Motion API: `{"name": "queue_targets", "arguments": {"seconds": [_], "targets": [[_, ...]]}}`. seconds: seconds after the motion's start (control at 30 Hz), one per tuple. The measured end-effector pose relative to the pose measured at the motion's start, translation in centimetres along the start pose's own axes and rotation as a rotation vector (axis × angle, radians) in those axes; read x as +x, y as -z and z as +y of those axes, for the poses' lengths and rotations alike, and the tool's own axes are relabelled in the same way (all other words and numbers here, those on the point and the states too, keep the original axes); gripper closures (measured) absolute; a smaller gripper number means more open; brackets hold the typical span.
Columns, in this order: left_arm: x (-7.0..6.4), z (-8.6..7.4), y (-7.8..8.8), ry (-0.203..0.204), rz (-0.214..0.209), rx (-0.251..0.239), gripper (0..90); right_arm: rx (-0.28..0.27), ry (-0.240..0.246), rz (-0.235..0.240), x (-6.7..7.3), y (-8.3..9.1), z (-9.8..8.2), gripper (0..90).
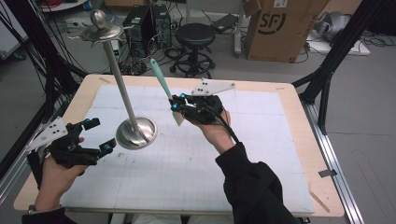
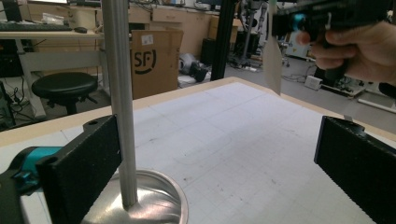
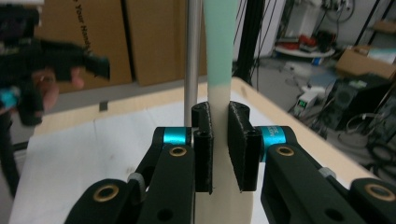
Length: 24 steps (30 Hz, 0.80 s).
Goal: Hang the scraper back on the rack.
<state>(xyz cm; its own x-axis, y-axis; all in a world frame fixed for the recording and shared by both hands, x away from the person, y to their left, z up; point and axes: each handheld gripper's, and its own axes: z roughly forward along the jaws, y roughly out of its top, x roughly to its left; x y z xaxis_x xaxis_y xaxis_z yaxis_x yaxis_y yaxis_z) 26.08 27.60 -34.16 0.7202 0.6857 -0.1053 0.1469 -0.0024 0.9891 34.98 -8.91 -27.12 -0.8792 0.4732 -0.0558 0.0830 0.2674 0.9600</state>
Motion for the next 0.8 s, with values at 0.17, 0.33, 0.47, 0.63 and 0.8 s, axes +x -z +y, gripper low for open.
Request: {"name": "queue_targets", "arguments": {"seconds": [0.17, 0.33, 0.47, 0.63, 0.8], "targets": [[0.1, -0.2, 0.3, 0.006, 0.005, -0.003, 1.7, -0.035, 0.016, -0.023, 0.7, -1.2, 1.9, 81.0], [0.2, -0.4, 0.4, 0.011, 0.004, 0.002, 1.7, -0.066, 0.011, -0.022, 1.6, -2.5, 3.5, 81.0], [0.2, -0.4, 0.7, 0.015, 0.007, -0.005, 1.7, -0.072, 0.01, -0.024, 2.0, -3.4, 4.2, 81.0], [0.4, -0.3, 0.9, 0.017, 0.011, -0.014, 1.7, -0.088, 0.005, -0.038, 2.2, -4.0, 4.5, 81.0], [0.5, -0.4, 0.9, 0.022, 0.011, -0.011, 1.7, -0.077, 0.003, -0.053, 2.1, -4.4, 4.4, 80.9]]}}
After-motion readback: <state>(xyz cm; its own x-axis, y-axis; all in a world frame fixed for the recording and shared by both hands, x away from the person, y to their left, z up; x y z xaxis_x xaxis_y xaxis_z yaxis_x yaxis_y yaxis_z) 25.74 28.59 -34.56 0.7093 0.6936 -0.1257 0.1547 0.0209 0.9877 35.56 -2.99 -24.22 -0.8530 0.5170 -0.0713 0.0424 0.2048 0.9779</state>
